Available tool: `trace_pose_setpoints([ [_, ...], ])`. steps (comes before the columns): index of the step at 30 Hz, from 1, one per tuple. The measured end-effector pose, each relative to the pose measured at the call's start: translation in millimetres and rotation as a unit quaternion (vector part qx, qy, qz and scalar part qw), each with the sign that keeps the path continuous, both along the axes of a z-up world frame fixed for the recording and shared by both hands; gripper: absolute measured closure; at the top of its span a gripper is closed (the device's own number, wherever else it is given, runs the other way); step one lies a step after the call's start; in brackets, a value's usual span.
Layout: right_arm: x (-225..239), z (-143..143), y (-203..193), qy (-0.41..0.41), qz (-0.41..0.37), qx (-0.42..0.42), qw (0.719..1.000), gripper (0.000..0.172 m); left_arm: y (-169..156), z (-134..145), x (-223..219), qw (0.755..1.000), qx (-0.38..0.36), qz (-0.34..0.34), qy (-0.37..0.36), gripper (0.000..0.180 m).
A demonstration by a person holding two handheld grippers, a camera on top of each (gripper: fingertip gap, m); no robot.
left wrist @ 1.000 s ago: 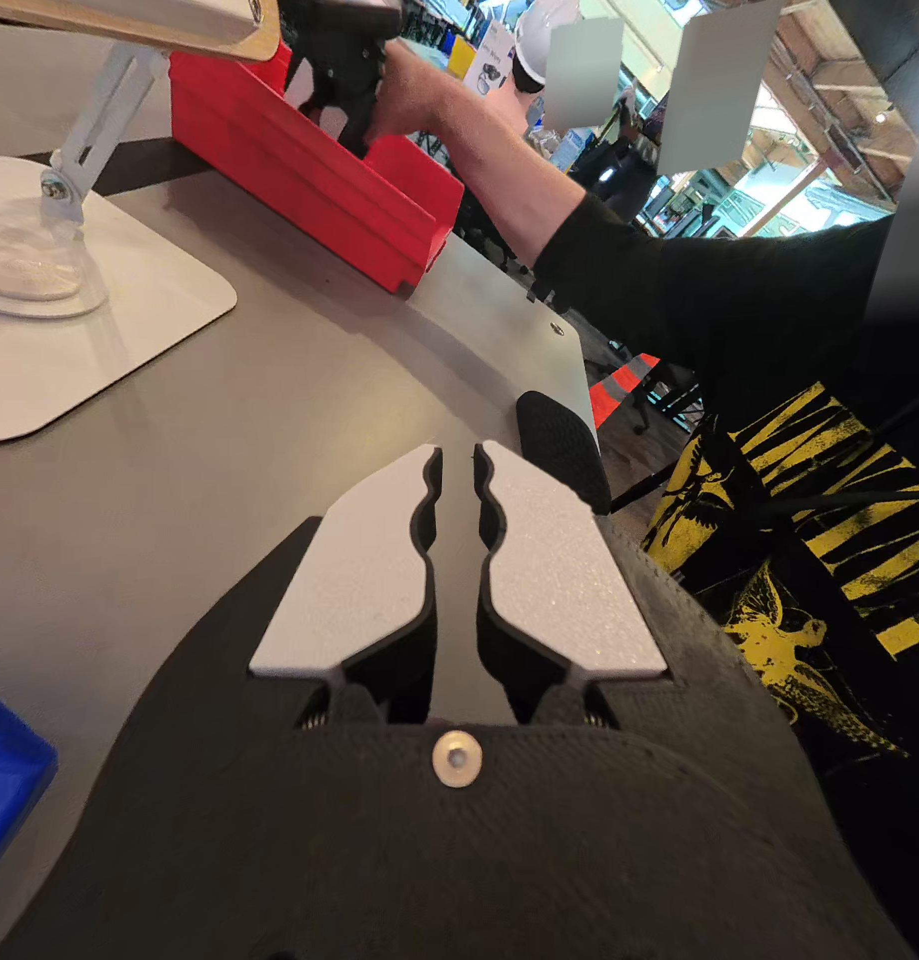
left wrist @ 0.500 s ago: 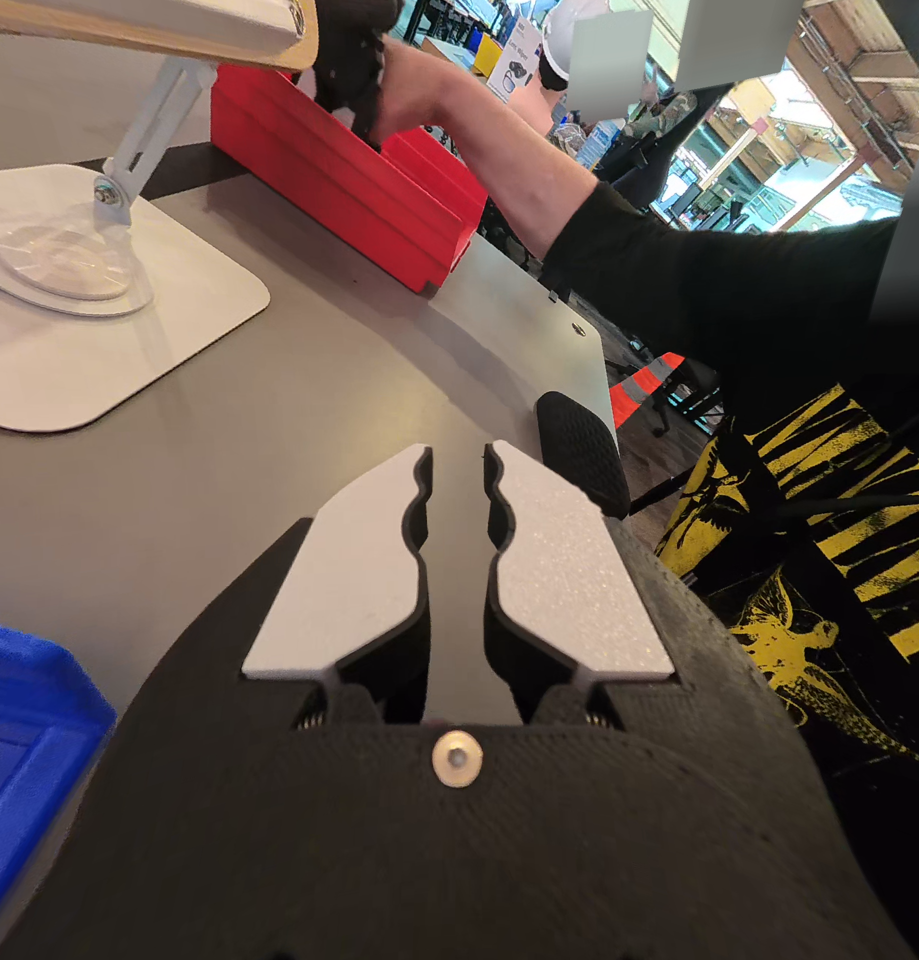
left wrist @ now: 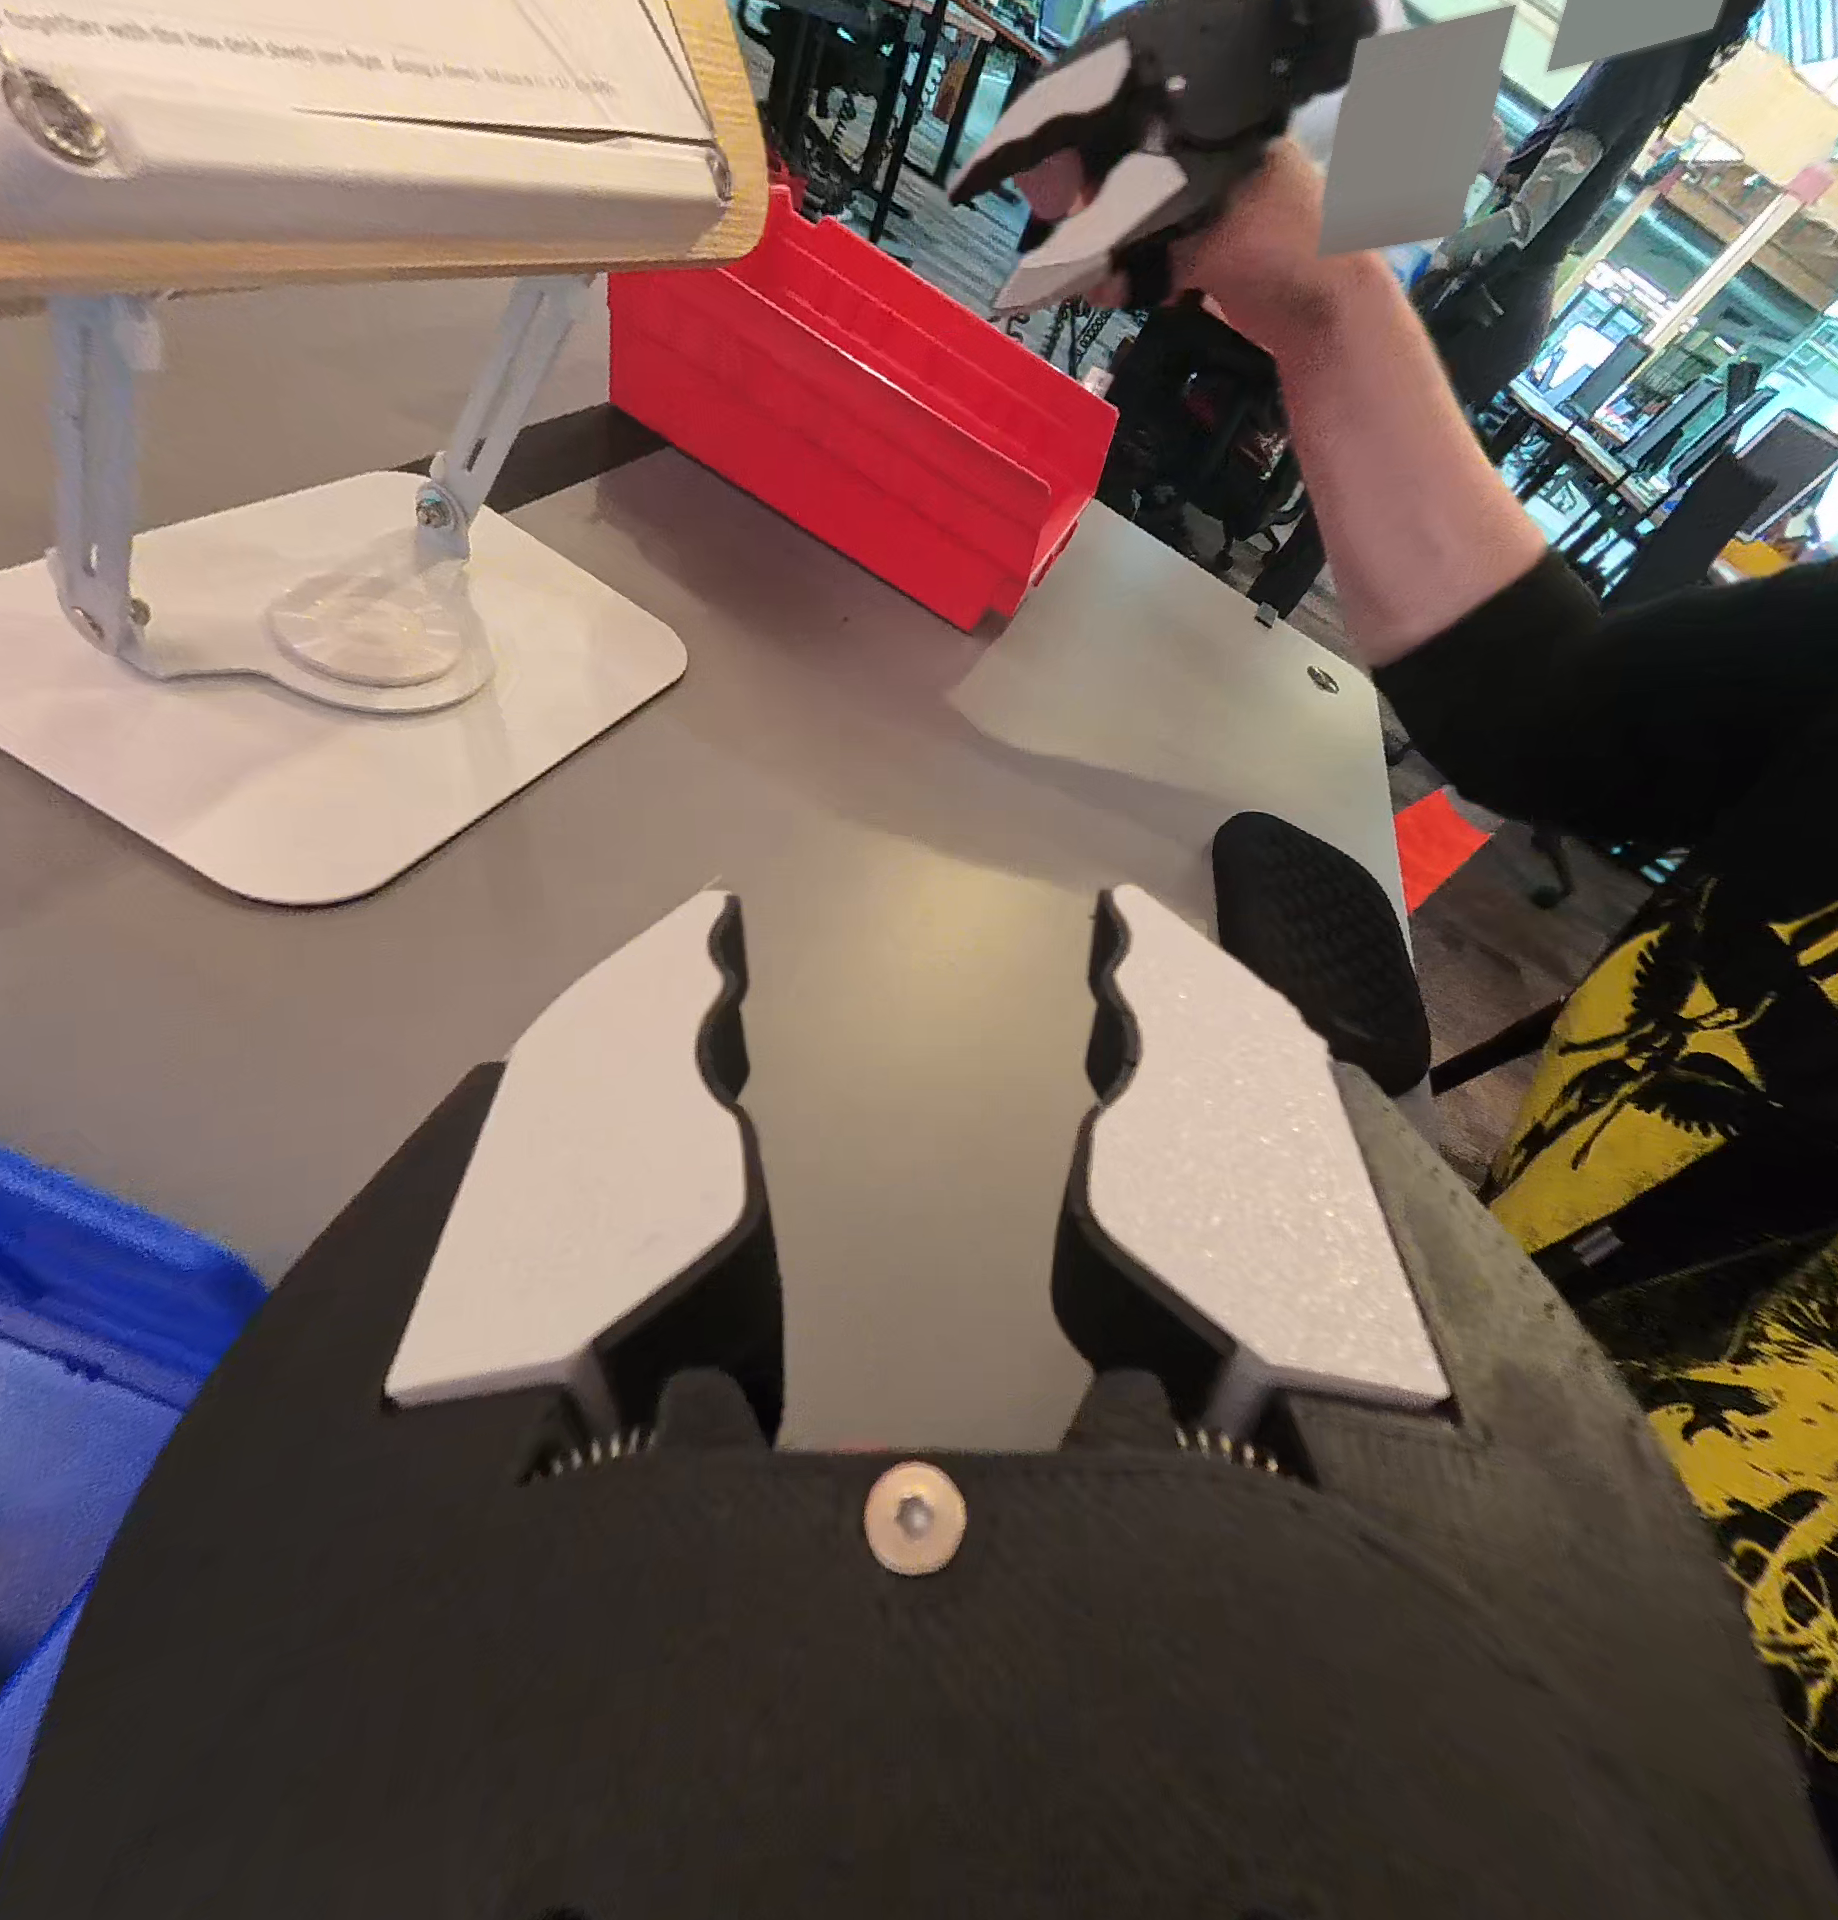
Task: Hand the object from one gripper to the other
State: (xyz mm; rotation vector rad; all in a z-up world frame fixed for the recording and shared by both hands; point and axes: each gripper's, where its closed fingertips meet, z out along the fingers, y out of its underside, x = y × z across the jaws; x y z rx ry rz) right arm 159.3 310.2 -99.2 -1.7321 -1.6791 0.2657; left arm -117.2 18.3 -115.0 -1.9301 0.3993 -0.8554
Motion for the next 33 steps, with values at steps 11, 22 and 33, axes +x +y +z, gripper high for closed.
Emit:
trace_pose_setpoints([
  [11,-68,-12,-159,0.149,0.07,-0.088,0.982,0.073,22,-14,39,0.997,0.021,0.025,0.075,0.066],
  [22,-119,-136,-188,0.07,0.024,-0.186,0.98,0.042,38,-95,47,0.983,-0.058,0.049,0.17,0.07],
  [33,-134,-180,-181,0.029,0.01,-0.151,0.988,0.028,47,-159,43,0.949,-0.117,0.051,0.289,0.056],
])
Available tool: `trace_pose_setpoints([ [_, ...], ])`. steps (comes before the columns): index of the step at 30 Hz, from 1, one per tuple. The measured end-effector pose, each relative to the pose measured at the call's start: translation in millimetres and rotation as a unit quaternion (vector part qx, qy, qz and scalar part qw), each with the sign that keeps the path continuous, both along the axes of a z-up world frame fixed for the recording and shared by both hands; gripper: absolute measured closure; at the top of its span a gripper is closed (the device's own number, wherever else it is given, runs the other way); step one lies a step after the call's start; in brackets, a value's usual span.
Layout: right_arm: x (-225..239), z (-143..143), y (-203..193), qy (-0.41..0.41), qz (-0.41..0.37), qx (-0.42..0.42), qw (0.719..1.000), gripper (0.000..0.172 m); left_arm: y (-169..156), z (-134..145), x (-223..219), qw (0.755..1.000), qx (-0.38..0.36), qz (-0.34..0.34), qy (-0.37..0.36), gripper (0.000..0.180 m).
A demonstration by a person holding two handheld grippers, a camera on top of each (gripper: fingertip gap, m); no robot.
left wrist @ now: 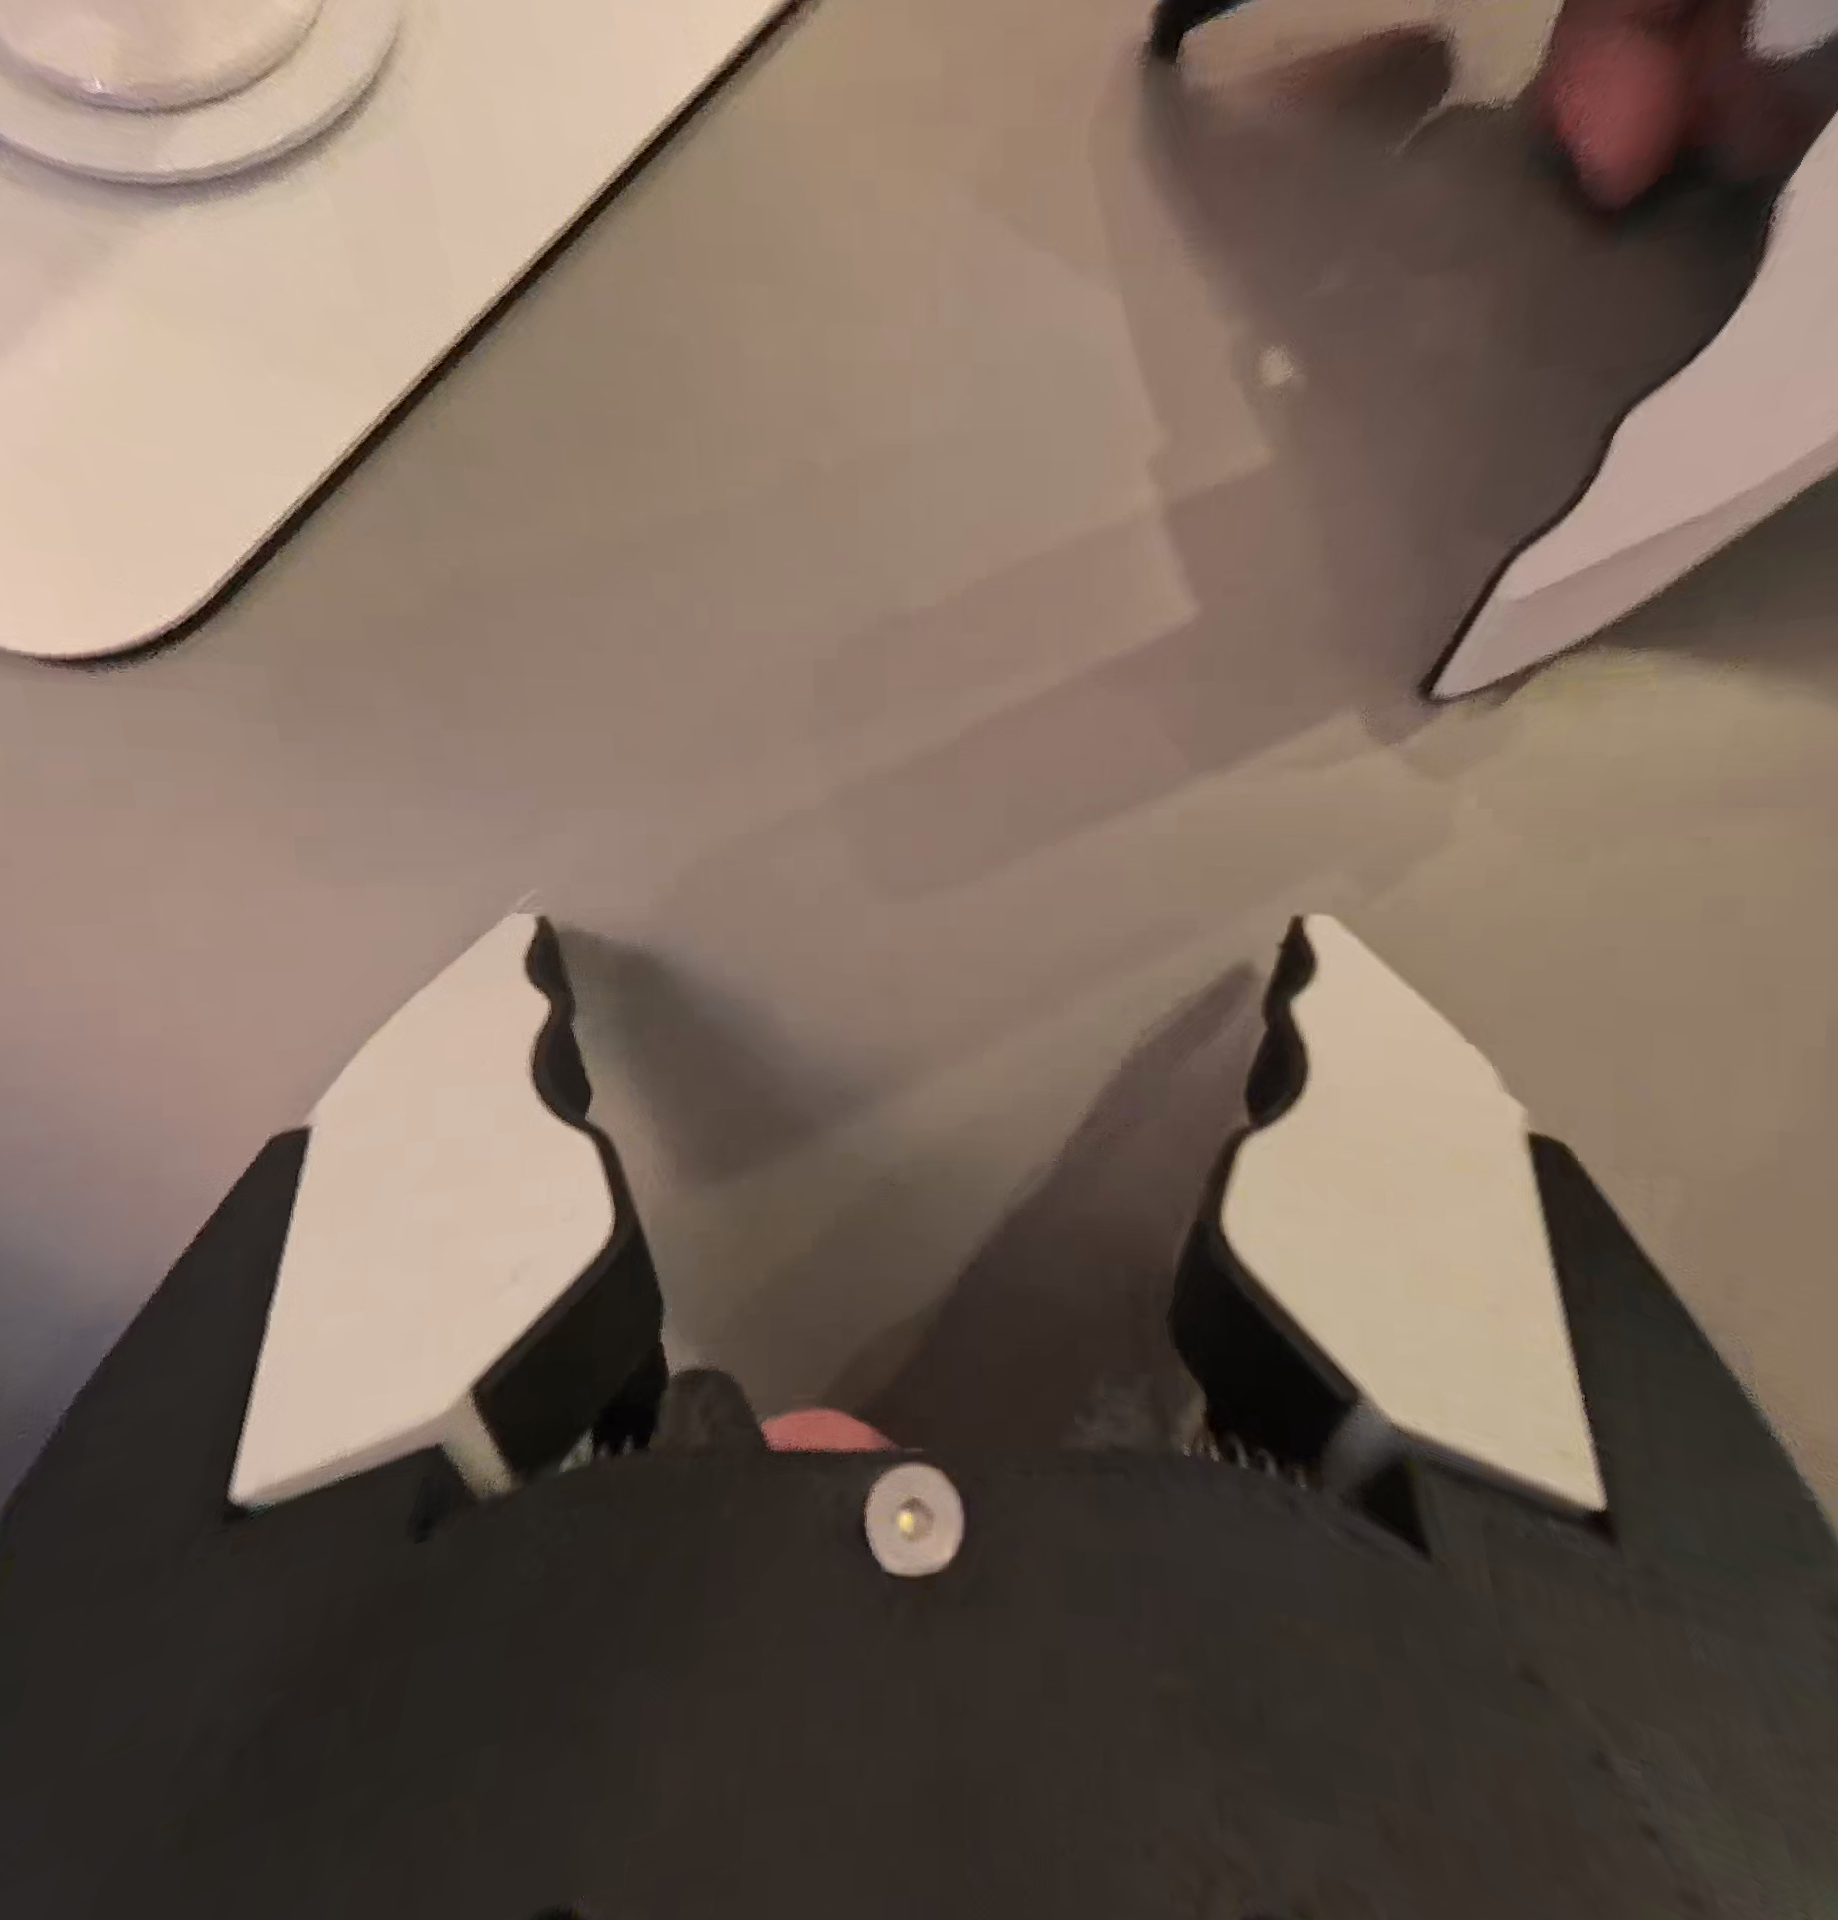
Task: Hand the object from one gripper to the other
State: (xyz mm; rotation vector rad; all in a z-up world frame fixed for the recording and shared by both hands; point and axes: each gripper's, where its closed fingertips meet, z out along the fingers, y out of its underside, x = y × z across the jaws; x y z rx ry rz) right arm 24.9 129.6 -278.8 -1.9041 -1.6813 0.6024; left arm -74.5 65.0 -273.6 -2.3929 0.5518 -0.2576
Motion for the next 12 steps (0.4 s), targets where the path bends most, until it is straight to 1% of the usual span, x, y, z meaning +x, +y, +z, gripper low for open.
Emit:
trace_pose_setpoints([
  [1,0,0,1,0.001,-0.004,0.0,1.0,0.031,-1,-3,-1,1.0,-0.001,-0.005,0.021,0.051],
  [2,0,1,2,0.004,-0.01,0.001,1.0,0.032,-1,-4,0,1.0,-0.001,-0.002,0.024,0.051],
  [4,1,3,7,0.009,-0.03,0.003,1.0,0.042,-1,-3,-1,1.0,0.001,0.003,0.022,0.051],
  [6,3,3,8,0.008,-0.041,0.005,0.999,0.043,0,-3,-4,1.0,0.001,0.023,0.021,0.053],
  [8,6,3,7,0.008,-0.038,0.016,0.999,0.036,0,-4,-5,0.999,0.001,0.035,0.023,0.05],
  [10,8,5,9,0.011,-0.046,0.031,0.998,0.034,0,-5,-9,0.999,-0.003,0.048,0.024,0.045],
  [12,13,2,10,0.005,-0.056,0.017,0.998,0.033,1,-5,-9,0.999,-0.003,0.045,0.024,0.043],
])
